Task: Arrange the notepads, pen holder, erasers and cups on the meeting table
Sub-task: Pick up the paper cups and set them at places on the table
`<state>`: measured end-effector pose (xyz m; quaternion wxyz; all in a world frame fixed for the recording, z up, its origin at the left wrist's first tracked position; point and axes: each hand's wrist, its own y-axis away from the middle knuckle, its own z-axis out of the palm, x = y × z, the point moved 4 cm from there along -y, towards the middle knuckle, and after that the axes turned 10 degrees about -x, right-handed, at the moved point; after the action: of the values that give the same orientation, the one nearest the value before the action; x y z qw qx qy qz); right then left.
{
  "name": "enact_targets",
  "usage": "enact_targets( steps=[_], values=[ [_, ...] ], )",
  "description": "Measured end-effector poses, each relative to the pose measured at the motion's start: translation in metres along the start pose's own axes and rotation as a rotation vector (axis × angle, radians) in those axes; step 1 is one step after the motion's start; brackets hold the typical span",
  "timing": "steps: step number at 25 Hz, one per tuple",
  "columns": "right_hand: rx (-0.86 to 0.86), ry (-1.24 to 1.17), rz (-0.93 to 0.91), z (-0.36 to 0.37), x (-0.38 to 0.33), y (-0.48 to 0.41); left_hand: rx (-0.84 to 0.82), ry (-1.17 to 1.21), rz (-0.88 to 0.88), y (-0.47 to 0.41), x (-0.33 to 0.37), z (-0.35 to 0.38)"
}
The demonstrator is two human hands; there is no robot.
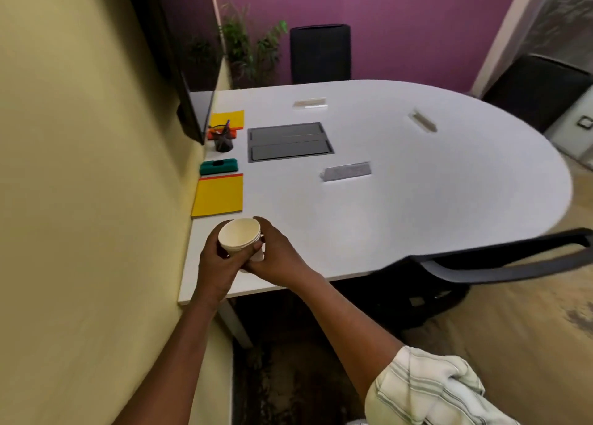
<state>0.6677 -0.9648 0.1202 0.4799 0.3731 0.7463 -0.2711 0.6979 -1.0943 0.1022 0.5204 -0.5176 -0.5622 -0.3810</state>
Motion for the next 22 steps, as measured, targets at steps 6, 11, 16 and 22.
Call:
enact_targets(
  steps=[6,11,16,22],
  values=[
    [-0.090,0.131,0.185,-0.055,-0.011,0.089,-0.111,0.068,0.072,0.040,0.033,0.077],
    [0.073,0.169,0.189,-0.126,-0.023,0.181,-0.211,0.106,0.157,0.074,0.087,0.171],
    [0.269,0.172,0.088,-0.197,-0.031,0.286,-0.283,0.095,0.244,0.127,0.149,0.262],
    [0.348,0.187,0.034,-0.261,-0.026,0.379,-0.349,0.115,0.240,0.171,0.200,0.355]
  ],
)
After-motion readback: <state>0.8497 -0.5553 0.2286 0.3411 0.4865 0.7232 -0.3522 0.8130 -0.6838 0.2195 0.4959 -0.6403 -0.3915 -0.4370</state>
